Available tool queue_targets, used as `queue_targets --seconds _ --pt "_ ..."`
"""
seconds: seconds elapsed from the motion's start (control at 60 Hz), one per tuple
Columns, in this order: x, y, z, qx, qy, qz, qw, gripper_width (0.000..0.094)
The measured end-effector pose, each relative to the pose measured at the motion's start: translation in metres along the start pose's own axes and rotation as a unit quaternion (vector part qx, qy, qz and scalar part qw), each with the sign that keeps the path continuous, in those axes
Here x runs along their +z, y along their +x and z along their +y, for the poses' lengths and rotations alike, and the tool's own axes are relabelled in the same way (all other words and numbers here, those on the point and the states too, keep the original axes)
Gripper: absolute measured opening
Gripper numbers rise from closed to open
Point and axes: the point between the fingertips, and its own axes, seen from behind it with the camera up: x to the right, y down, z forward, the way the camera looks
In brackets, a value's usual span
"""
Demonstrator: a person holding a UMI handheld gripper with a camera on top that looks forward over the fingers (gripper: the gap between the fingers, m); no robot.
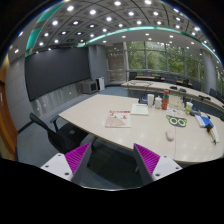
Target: Arrange mouse
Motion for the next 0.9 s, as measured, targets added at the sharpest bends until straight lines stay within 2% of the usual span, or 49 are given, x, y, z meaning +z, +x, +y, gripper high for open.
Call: queue_targets --seconds 0.267,0.533,0.683,0.9 --pt "0.012 0.064 0.072 0.006 -0.039 0.051 0.998 0.0858" --pt "0.066 0.182 0.152 0.013 -0.078 0.141 0.987 0.0860" --pt "0.125 0.259 0.152 0.014 -0.066 0.180 0.981 0.0861" --pt "0.221 0.355 0.122 0.029 -0.052 0.205 0.977 0.0847"
